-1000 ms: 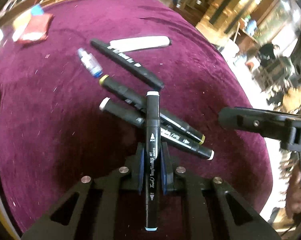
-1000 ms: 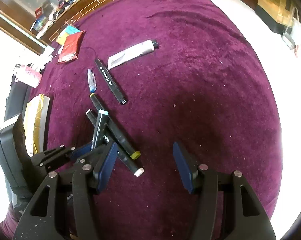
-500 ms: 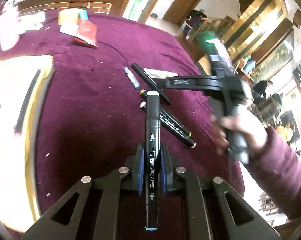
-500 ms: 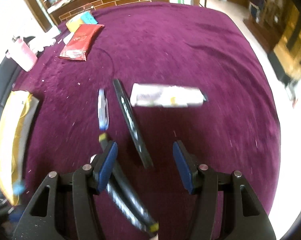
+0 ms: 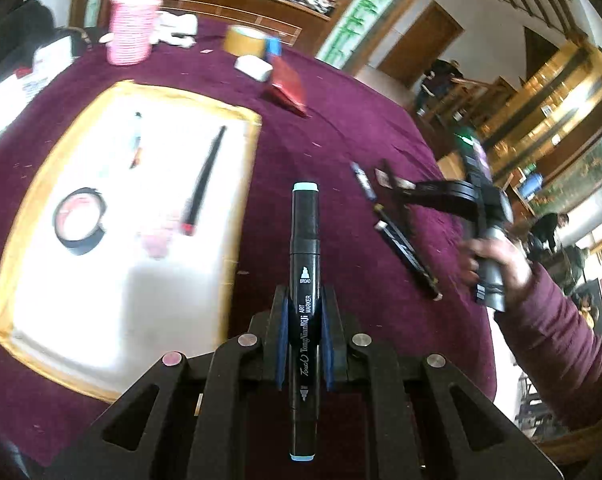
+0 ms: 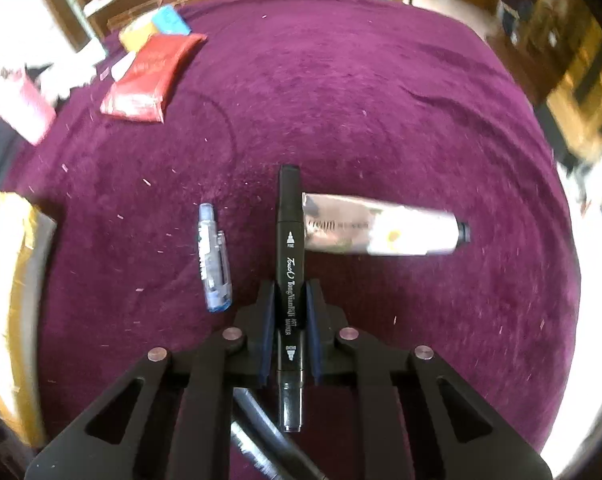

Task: Organize objects
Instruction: 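Carry both markers over the tray, lower them and open the right gripper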

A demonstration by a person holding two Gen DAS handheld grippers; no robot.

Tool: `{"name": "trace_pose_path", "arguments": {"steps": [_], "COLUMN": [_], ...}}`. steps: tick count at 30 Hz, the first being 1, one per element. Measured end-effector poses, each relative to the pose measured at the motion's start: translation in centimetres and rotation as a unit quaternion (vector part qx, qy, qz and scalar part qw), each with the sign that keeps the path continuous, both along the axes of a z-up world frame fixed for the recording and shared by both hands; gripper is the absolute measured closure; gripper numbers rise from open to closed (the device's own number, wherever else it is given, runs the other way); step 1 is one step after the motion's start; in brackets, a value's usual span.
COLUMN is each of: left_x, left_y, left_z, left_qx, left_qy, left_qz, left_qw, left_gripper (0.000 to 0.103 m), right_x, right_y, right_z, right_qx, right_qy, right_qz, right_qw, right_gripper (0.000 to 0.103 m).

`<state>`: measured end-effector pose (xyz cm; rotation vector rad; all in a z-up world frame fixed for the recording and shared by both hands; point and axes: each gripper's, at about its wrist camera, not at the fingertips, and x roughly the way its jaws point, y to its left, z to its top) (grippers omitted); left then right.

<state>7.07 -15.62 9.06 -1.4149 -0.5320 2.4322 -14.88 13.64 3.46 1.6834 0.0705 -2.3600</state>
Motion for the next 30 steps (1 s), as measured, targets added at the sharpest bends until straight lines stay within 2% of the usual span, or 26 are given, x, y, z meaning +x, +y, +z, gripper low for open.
{"name": "trace_pose_path", "arguments": {"steps": [4,8,14,18,25,30], "left_x": [-0.4,-1.0,-2.2,-2.3,-3.8,-5.2], "left_y": [-3.9,-7.1,-9.7,-11.1,-11.9,-11.3], "left_z": [-0.7,-1.8,-3.0,-3.7,-5.7,-6.9], "left_qx": [-0.004,-0.012,-0.032,-0.036,-0.014,-0.02], "left_qy": [-0.012,-0.031,-0.054,-0.068,-0.09,-0.1], "left_qz": [0.024,0.04,0.036,0.023,0.0,-0.012], "left_qw": [0.9996,0.9986,0.9974,0.9968,0.9959,0.9947], "left_gripper": [0.092,0.092,0.092,0.092,0.092,0.092], "right_x": [1.6,4.0,8.4,11.0,14.3,15.3], "right_y": [0.8,-1.0,-8.1,-12.8,-19.0,-21.4], "right_z": [1.9,3.9,5.6,5.2,2.7,1.4], "right_qx": [-0.058,-0.111,-0.157,-0.178,-0.179,-0.148], "right_qy": [-0.009,-0.017,-0.033,-0.053,-0.084,-0.084], "right_qz": [-0.03,-0.032,0.007,0.03,0.044,0.036], "right_qw": [0.998,0.993,0.987,0.982,0.979,0.985], "right_gripper": [0.091,0.091,0.091,0.091,0.091,0.09]}}
